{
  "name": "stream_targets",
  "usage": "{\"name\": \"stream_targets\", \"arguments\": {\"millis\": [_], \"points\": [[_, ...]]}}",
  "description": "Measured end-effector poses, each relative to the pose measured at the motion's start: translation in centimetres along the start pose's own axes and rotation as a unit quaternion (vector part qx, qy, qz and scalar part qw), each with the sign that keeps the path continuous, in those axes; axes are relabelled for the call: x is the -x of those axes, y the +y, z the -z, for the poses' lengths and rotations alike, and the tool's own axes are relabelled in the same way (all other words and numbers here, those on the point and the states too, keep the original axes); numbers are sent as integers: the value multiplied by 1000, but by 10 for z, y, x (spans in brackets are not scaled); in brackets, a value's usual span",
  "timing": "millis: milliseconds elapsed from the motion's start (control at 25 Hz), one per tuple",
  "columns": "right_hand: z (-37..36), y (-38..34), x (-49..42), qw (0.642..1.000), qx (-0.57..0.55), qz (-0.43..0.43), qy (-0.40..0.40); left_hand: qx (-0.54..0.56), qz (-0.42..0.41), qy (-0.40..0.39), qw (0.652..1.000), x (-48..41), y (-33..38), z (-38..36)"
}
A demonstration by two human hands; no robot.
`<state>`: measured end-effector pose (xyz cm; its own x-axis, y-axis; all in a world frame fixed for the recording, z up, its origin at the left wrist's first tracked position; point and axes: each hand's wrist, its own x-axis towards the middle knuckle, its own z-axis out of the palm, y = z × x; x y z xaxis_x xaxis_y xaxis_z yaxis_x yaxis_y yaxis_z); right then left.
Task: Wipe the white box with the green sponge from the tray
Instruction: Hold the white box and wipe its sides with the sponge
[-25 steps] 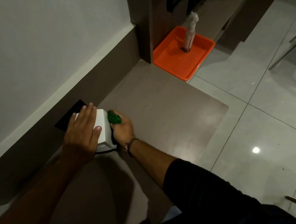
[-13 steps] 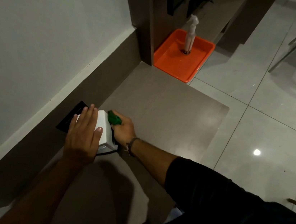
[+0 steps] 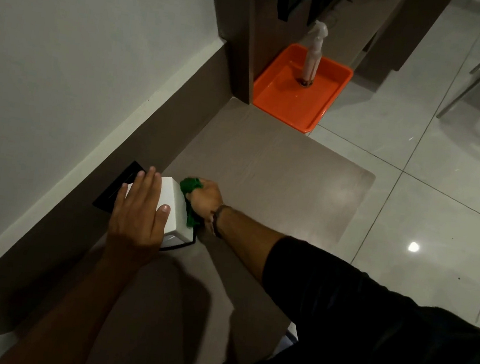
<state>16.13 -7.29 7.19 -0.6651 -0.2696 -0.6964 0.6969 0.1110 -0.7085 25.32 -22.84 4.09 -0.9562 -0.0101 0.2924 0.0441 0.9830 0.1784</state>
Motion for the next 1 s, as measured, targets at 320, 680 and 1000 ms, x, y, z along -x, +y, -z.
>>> {"name": "stream_targets", "arguments": {"millis": [320, 680, 1000], "points": [[22, 37, 41, 998, -9, -62, -19, -128, -87, 37, 987, 9, -8, -7], [21, 26, 31, 992, 93, -72, -43, -105, -49, 35, 993, 6, -1, -2], [0, -7, 3, 997, 61, -38, -10, -156, -71, 31, 985, 7, 1, -1]]}}
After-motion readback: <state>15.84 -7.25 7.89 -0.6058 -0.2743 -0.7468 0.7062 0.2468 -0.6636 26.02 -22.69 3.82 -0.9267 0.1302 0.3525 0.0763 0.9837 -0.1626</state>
